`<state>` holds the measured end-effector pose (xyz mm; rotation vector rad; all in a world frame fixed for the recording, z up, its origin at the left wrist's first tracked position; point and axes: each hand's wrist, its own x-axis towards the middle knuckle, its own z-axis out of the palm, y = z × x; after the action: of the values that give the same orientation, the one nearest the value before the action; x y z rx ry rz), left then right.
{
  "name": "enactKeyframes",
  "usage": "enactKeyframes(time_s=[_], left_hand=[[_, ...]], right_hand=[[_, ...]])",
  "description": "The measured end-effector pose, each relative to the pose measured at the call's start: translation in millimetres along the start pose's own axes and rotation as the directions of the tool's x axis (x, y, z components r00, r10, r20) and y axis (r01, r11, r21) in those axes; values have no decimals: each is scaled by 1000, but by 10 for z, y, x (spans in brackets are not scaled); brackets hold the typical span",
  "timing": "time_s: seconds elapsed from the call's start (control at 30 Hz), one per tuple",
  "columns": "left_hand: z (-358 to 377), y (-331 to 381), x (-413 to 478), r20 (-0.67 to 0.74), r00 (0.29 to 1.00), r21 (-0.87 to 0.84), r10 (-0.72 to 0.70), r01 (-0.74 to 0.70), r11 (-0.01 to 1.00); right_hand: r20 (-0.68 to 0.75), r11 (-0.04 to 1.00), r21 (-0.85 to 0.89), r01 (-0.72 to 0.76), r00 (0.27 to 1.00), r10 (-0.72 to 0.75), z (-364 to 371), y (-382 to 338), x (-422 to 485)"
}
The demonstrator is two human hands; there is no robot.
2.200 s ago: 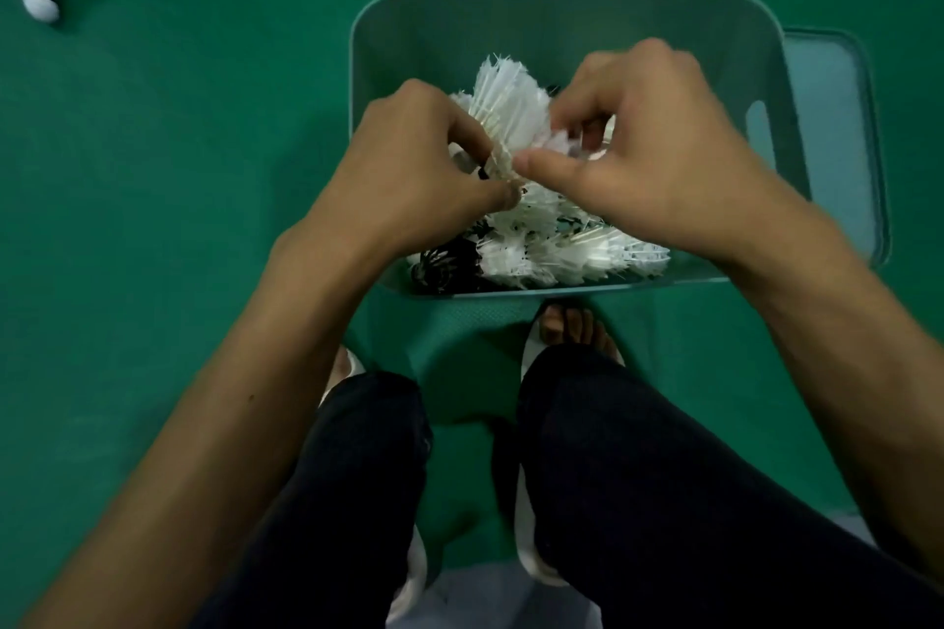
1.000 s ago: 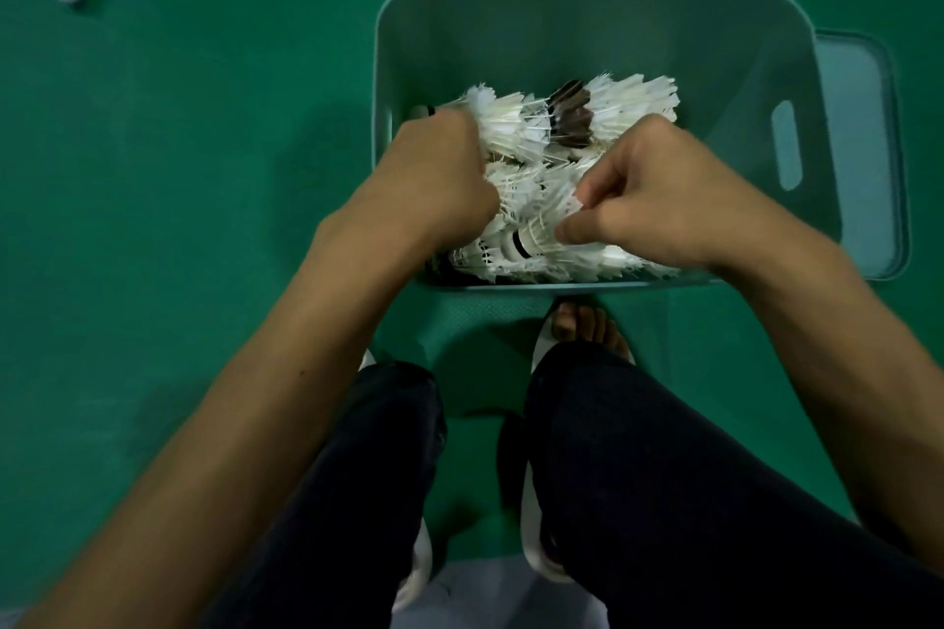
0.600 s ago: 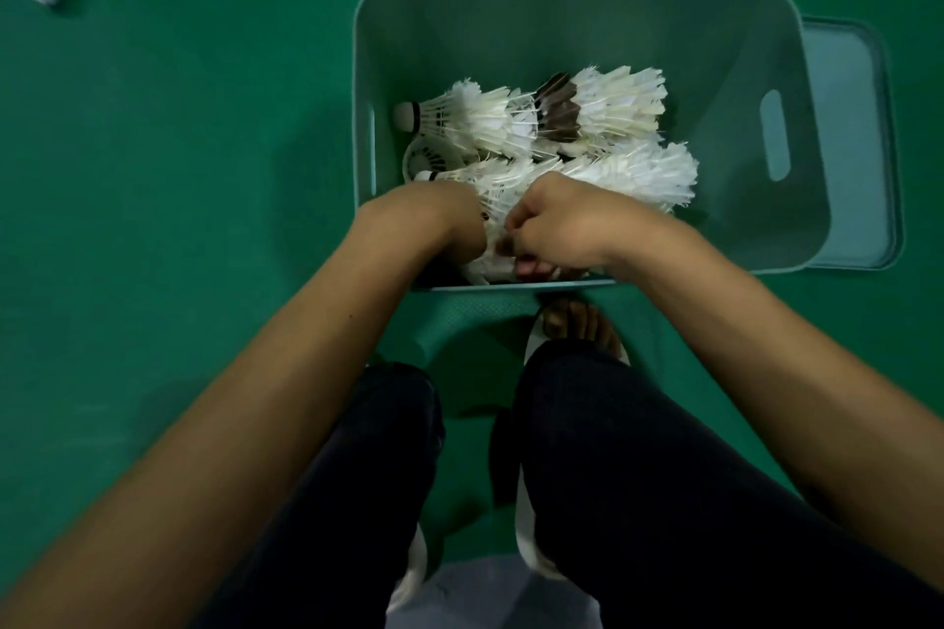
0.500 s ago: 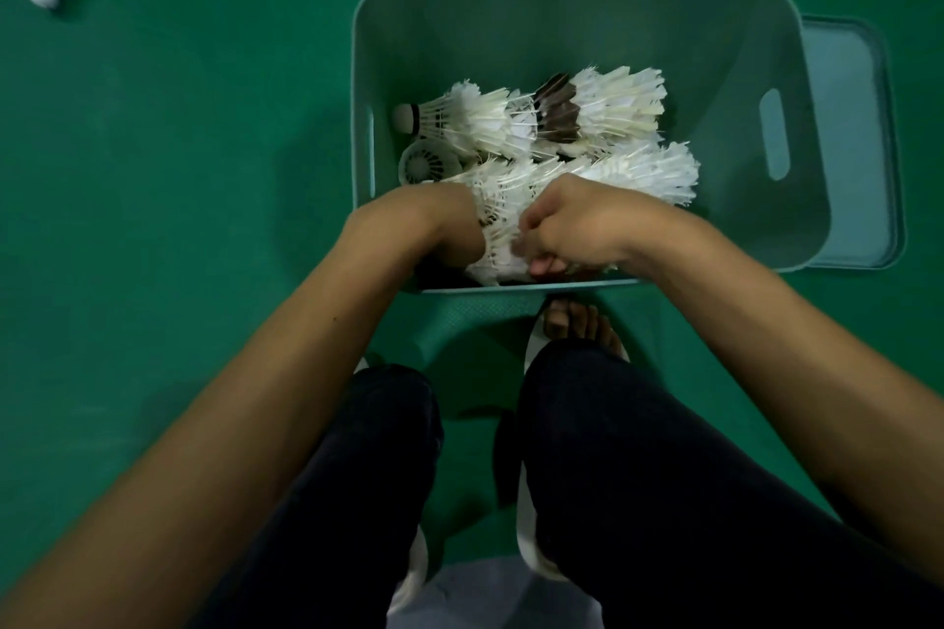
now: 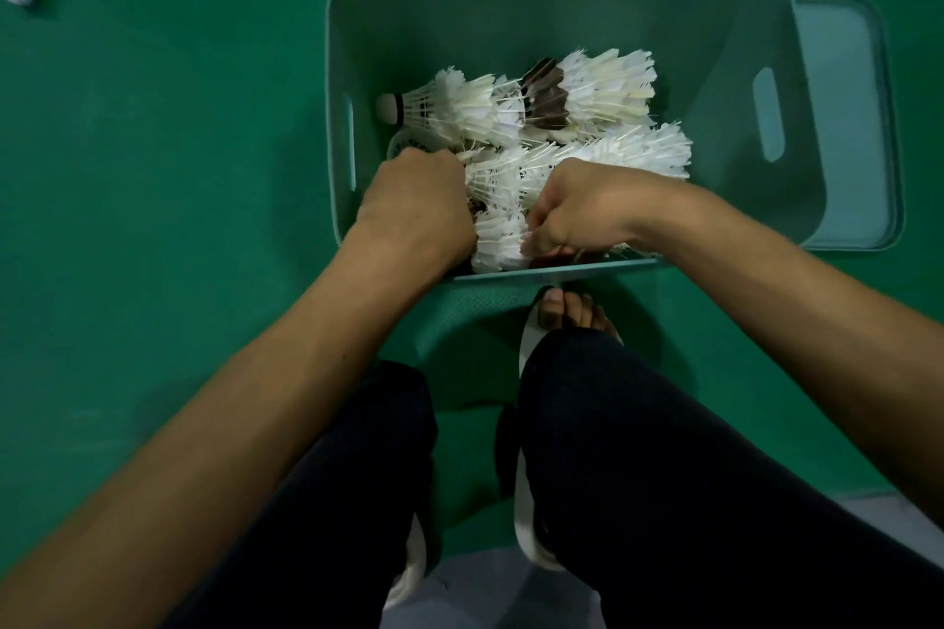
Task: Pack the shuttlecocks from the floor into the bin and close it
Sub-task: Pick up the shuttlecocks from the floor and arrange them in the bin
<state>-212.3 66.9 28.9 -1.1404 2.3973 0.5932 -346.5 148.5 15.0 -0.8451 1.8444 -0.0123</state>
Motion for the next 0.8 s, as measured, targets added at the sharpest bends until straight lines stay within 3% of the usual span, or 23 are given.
enactKeyframes(time_s=[0.2, 0.4, 0.5, 0.63, 0.7, 0.8], left_hand=[[-69, 10, -54, 47, 999, 2, -17, 17, 1000], [-294, -6, 80, -175, 985, 11, -2, 4, 1000], [-309, 5, 196, -139, 990, 121, 25, -8, 993], [-253, -45, 332, -95, 995, 189, 27, -9, 982], [-224, -52, 374, -120, 992, 202, 39, -14, 979], [-186, -31, 387, -135, 989, 219, 54, -23, 975]], right_hand=[[-50, 994, -109, 28, 998, -34, -29, 12, -67], [-25, 996, -65, 58, 998, -60, -249, 75, -283], [-209, 995, -51, 91, 973, -99, -441, 144, -354], [-511, 953, -288, 92, 827, -234, -560, 326, -298], [-538, 918, -393, 44, 799, -268, -546, 428, -222], [-505, 875, -484, -23, 823, -258, -518, 566, -109]])
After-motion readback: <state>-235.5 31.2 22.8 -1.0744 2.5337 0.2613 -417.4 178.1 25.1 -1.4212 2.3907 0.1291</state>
